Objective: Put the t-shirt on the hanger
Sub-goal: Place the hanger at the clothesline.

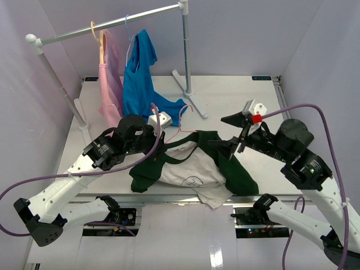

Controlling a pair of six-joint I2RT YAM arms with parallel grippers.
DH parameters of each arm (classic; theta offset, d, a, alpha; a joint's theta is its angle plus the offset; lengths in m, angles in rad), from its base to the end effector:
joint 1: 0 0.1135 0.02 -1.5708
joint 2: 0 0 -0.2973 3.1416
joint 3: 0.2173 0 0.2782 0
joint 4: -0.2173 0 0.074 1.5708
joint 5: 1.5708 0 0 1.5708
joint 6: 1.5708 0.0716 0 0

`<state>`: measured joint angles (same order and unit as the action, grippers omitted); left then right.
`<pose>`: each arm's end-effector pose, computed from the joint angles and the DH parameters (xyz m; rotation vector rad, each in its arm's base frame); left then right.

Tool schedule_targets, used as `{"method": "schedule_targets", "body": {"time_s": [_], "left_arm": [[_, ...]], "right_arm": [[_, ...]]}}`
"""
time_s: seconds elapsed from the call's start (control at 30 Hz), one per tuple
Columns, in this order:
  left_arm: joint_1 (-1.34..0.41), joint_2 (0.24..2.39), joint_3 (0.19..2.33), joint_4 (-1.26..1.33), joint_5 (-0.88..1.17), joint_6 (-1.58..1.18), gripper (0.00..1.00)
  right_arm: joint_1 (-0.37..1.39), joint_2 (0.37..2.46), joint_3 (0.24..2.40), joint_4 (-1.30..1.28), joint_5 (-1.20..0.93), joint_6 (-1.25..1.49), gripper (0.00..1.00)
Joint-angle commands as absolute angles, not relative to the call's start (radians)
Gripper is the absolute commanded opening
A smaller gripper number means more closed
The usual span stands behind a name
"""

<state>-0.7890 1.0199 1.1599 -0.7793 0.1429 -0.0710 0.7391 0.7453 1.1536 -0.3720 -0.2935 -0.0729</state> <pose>0.1627 -0.1784 0.3777 0.8760 2.1013 -0.6247 0.1113 0.1295 0.4832 -0.8392 1.3443 0.7499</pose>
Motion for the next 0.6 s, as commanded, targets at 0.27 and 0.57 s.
{"method": "schedule_targets", "body": {"time_s": [0.27, 0.57], "left_arm": [[-0.788, 1.079, 1.348, -1.017, -0.486, -0.393, 0.00], [-0.762, 1.308, 1.622, -0.873, -0.607, -0.378, 0.00]], "right_arm": [[0.736, 0.552, 1.118, -0.324, -0.094, -0.033, 0.97], [0.738, 0.512, 1.086, -0.321, -0.071, -0.014, 0.97]]}}
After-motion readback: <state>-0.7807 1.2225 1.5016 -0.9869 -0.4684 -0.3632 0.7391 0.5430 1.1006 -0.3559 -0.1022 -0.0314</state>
